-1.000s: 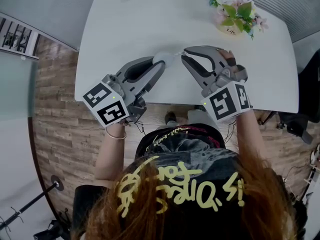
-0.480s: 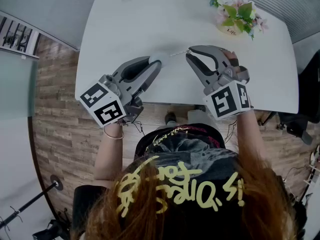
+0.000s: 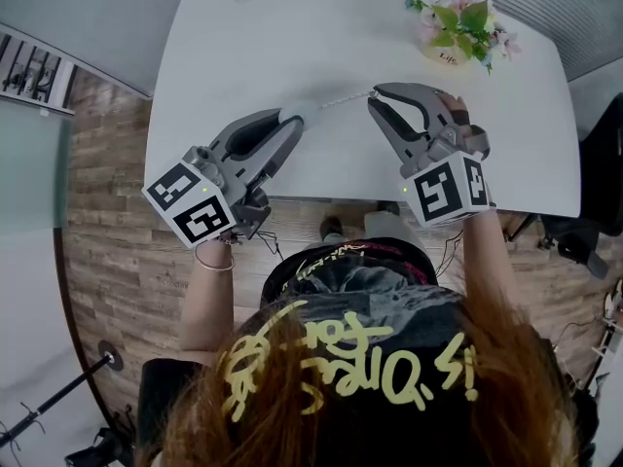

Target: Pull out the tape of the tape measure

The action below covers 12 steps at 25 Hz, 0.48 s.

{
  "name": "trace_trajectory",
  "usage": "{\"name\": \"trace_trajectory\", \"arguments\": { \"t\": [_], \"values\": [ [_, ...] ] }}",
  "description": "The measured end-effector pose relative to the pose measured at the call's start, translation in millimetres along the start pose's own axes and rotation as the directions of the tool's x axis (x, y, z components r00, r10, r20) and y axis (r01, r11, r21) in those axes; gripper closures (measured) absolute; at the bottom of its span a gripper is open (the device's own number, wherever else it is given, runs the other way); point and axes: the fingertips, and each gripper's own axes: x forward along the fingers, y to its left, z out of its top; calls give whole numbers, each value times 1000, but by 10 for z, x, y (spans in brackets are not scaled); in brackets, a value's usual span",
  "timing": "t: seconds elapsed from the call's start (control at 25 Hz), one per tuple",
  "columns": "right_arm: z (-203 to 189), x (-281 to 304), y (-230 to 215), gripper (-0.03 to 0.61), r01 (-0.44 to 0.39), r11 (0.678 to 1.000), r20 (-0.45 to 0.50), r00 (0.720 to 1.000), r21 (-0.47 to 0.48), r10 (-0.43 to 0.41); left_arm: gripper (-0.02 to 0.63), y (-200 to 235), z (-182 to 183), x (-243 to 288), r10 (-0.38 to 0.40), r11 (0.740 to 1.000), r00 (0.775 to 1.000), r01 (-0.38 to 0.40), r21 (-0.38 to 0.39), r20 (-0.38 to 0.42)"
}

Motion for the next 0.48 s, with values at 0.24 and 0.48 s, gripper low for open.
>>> {"name": "trace_trajectory", "arguments": {
  "t": [0.24, 0.48],
  "values": [
    [-74, -13, -38, 508, 20, 1000, -14, 1000, 6, -20, 557, 11, 8, -32, 8, 1000, 1000, -8, 2, 1],
    [-129, -14, -52, 508, 31, 1000, -22, 999, 1, -31, 557, 33, 10, -67, 20, 1000, 1000, -20, 7, 1]
  ]
}}
